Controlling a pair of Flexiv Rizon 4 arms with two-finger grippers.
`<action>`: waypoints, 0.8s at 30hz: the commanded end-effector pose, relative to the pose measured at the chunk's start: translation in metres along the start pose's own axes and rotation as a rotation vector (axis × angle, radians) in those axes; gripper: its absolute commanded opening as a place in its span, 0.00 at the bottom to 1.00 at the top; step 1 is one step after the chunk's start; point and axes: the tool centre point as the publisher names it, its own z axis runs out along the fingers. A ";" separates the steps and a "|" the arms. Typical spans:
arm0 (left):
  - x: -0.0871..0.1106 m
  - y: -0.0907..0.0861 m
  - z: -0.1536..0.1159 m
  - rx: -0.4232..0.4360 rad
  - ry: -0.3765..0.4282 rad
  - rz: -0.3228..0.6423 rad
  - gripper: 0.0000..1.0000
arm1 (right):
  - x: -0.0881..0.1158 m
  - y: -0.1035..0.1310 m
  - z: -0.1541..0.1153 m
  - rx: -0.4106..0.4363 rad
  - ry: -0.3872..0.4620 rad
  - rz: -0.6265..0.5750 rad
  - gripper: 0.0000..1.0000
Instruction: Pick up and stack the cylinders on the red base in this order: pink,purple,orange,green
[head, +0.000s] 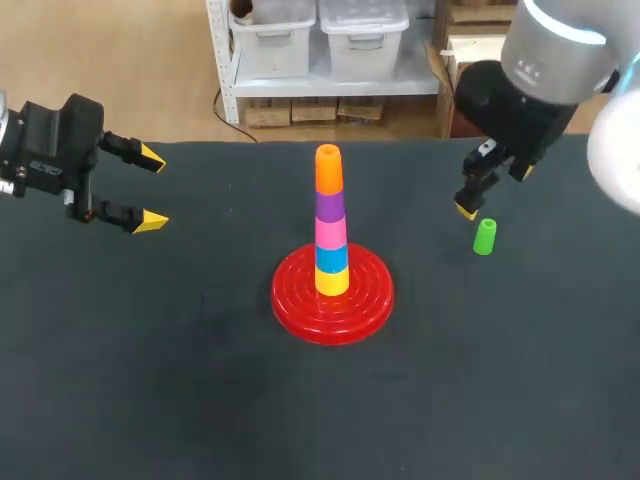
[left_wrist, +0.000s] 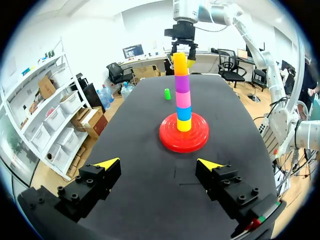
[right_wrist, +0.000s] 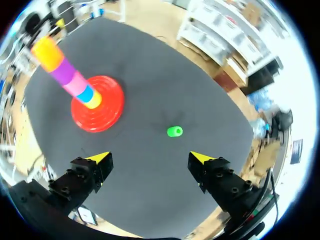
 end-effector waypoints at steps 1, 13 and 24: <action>0.001 0.000 0.000 -0.001 0.001 0.002 1.00 | -0.002 -0.015 0.025 0.030 -0.023 0.109 1.00; 0.001 0.000 0.000 -0.001 0.001 0.002 1.00 | -0.004 -0.060 0.053 -0.082 0.092 0.294 1.00; 0.001 0.000 0.000 -0.001 0.001 0.002 1.00 | -0.012 -0.064 0.084 -0.082 0.152 0.239 1.00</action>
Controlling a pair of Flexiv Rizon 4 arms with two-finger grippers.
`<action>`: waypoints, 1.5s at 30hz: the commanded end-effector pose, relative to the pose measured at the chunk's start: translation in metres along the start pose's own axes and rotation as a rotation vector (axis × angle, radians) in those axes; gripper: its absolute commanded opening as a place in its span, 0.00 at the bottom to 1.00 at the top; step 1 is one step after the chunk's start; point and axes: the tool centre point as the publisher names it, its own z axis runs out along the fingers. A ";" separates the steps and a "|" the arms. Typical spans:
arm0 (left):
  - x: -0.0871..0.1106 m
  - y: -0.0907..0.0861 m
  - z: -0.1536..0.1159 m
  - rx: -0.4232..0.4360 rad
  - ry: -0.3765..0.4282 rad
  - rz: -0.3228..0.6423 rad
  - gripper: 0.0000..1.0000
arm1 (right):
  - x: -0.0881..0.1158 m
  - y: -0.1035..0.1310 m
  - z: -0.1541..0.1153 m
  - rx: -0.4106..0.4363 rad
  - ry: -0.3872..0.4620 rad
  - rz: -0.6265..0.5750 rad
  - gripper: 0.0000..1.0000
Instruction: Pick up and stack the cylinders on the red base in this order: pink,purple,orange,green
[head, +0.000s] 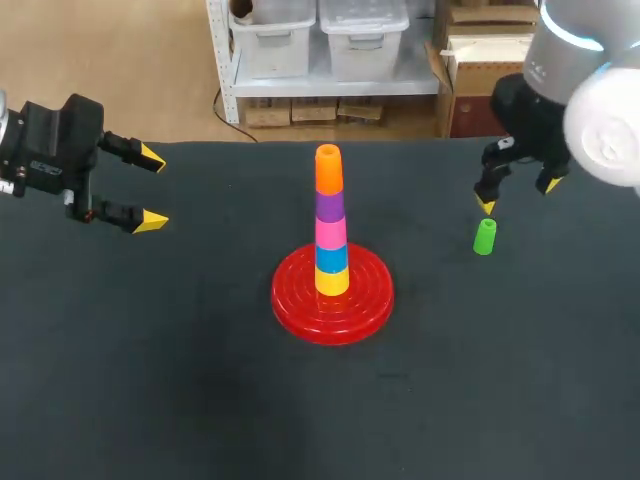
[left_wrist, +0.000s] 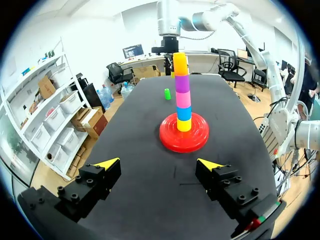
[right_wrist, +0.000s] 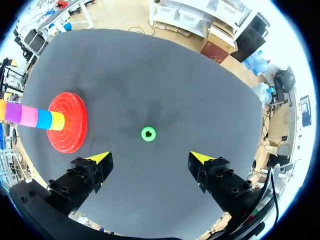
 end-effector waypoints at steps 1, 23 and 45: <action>0.001 0.000 0.000 -0.001 0.001 0.002 1.00 | -0.008 -0.004 0.018 -0.007 0.054 0.005 1.00; 0.001 0.000 0.000 -0.001 0.001 0.002 1.00 | -0.001 0.005 0.064 -0.002 0.016 0.026 1.00; 0.001 0.000 0.000 -0.001 0.001 0.002 1.00 | -0.022 -0.003 0.068 0.011 0.042 0.020 1.00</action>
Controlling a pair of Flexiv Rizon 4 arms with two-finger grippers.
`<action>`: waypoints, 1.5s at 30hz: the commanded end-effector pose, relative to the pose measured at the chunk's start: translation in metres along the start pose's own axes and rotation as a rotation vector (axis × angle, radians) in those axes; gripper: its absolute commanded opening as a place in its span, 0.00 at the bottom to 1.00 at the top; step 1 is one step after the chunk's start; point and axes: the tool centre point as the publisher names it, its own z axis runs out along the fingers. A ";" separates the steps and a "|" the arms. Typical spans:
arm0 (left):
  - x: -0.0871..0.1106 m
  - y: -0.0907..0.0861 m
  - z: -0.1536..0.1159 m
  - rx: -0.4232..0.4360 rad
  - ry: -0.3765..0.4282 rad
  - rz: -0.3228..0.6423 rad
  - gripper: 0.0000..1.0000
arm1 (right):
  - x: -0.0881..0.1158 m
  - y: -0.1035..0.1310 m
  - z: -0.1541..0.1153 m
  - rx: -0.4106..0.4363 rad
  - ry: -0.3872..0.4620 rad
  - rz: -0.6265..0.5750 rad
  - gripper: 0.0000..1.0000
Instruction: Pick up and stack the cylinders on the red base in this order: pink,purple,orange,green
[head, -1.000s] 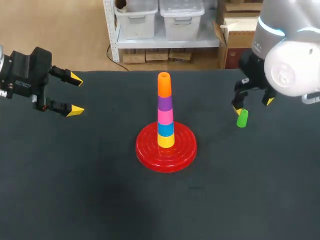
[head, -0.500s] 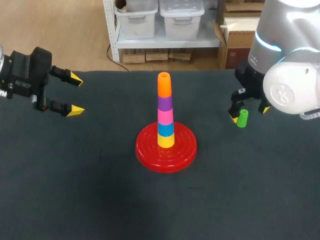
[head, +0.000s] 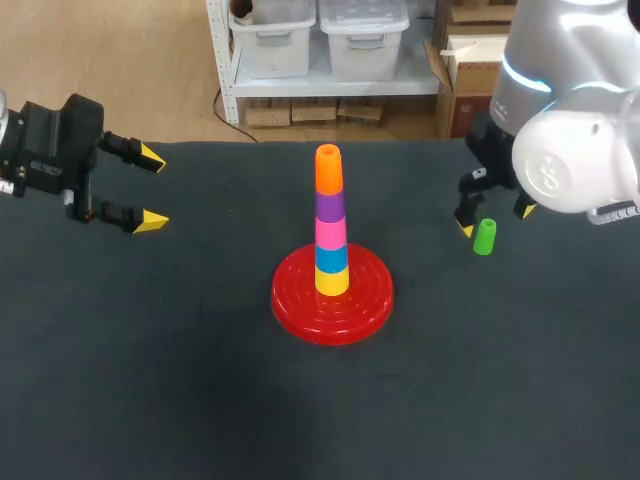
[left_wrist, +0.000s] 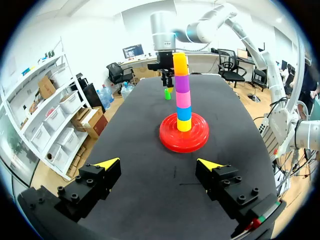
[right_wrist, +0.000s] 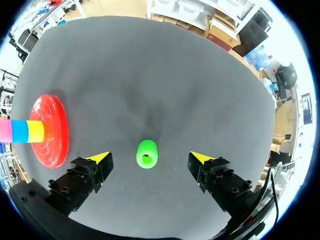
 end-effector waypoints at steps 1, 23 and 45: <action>0.001 0.000 0.000 -0.001 0.001 0.002 1.00 | -0.007 -0.001 0.002 -0.002 0.009 -0.002 1.00; 0.001 0.000 0.000 -0.001 0.001 0.002 1.00 | -0.002 0.001 0.012 -0.004 0.006 0.031 0.41; 0.001 0.000 0.000 -0.001 0.001 0.002 1.00 | -0.044 0.017 -0.133 0.052 -0.147 -0.254 0.00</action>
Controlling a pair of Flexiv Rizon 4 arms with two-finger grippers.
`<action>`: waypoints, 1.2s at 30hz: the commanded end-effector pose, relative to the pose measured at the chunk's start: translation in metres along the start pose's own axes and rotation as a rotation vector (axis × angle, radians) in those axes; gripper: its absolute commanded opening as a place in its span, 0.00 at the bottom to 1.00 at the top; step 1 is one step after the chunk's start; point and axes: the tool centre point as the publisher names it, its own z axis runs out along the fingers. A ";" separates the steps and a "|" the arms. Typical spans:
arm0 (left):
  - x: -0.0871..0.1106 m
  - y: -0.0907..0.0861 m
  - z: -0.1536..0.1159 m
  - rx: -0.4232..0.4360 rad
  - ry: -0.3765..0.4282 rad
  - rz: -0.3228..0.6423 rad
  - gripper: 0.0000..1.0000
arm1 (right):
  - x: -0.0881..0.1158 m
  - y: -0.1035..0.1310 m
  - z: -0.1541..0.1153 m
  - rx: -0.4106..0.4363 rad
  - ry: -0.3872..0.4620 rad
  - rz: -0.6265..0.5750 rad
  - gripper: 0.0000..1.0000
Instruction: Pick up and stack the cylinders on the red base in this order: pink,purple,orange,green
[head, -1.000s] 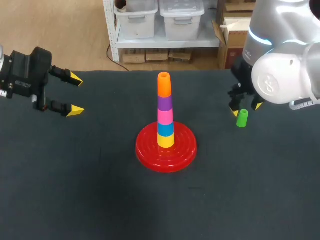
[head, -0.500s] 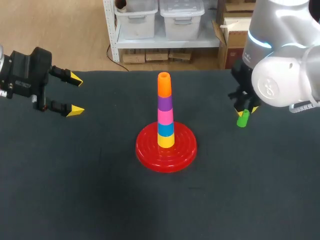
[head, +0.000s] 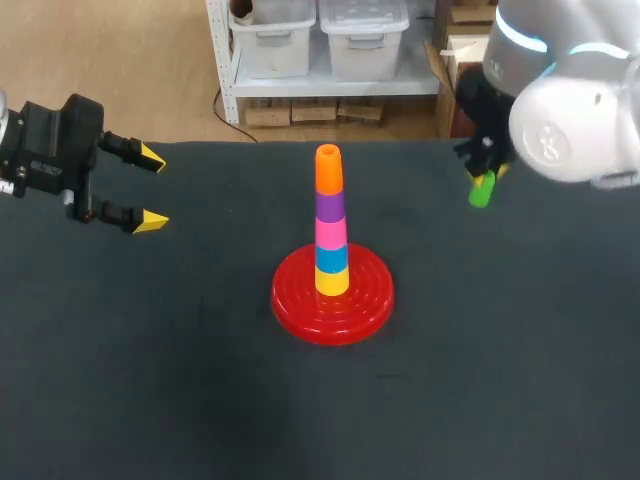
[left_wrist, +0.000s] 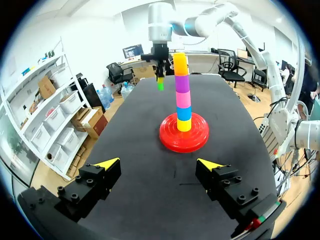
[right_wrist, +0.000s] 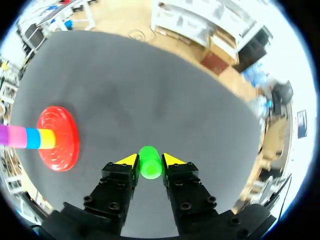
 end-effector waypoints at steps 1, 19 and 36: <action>0.001 0.000 0.000 -0.001 0.001 0.002 1.00 | -0.015 0.013 -0.082 -0.004 -0.055 -0.161 0.00; 0.001 0.000 0.000 -0.001 0.001 0.002 1.00 | -0.057 0.126 -0.219 -0.079 -0.194 -0.856 0.00; 0.001 0.000 0.000 -0.001 0.001 0.002 1.00 | -0.048 0.183 -0.235 -0.152 -0.171 -1.137 0.00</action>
